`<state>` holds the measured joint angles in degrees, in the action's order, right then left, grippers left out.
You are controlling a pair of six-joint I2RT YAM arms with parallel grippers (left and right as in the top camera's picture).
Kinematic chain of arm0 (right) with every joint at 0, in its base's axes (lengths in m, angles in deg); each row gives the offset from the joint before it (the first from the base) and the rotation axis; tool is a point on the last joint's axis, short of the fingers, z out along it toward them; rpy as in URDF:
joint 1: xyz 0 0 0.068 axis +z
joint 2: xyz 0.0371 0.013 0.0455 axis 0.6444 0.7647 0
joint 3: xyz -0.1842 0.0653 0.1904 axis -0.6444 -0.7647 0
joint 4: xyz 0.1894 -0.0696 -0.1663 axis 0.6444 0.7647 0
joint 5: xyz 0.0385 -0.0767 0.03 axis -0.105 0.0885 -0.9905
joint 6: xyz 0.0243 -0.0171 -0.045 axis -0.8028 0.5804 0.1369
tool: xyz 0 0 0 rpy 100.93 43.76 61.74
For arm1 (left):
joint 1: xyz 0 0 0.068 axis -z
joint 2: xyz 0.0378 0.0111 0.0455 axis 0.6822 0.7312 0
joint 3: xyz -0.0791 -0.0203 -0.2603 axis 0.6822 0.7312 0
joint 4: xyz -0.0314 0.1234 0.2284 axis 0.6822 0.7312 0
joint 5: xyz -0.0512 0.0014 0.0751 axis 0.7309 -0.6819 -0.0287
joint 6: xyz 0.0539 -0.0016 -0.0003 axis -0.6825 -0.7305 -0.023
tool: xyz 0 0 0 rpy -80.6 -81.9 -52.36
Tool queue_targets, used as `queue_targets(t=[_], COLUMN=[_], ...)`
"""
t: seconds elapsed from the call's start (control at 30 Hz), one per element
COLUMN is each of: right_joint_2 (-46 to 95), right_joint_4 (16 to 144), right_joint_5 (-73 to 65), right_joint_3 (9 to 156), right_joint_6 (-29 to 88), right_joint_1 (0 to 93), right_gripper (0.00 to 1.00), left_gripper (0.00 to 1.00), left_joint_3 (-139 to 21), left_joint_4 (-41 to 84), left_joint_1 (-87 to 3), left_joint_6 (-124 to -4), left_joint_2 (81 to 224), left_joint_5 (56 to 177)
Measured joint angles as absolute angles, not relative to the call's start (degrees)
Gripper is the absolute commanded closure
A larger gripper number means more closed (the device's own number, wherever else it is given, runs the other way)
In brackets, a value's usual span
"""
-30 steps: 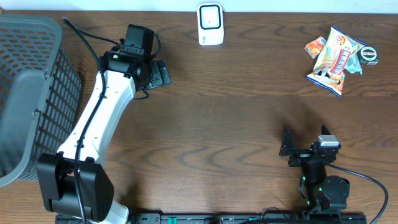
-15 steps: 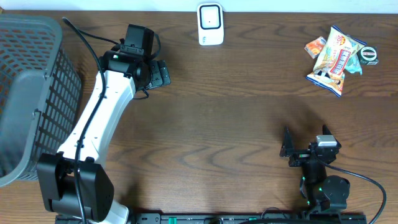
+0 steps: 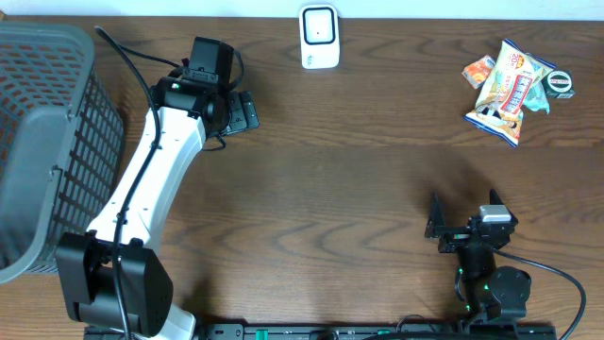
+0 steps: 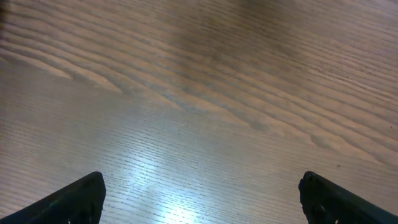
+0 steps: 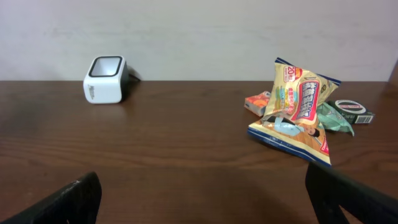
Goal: Scan the item barcode
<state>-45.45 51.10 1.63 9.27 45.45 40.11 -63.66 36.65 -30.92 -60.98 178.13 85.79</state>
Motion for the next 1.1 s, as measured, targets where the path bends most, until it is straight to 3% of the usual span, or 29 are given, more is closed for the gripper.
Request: queue_targets(t=[0.8,1.1], right_joint_2=[-45.5,-45.5], right_joint_4=[51.1,51.1], right_joint_5=[1.6,1.6], right_joint_3=[9.3,9.3], right_joint_6=[45.5,45.5], right_joint_1=[40.1,40.1], right_gripper=[0.01,0.01], left_gripper=[0.02,0.03], left_joint_3=[-63.7,-61.0], left_joint_4=[37.6,43.5], left_joint_1=[-30.9,-30.9], left_joint_6=[-61.0,-61.0], left_joint_2=[178.1,177.7], left_joint_5=[85.8,85.8])
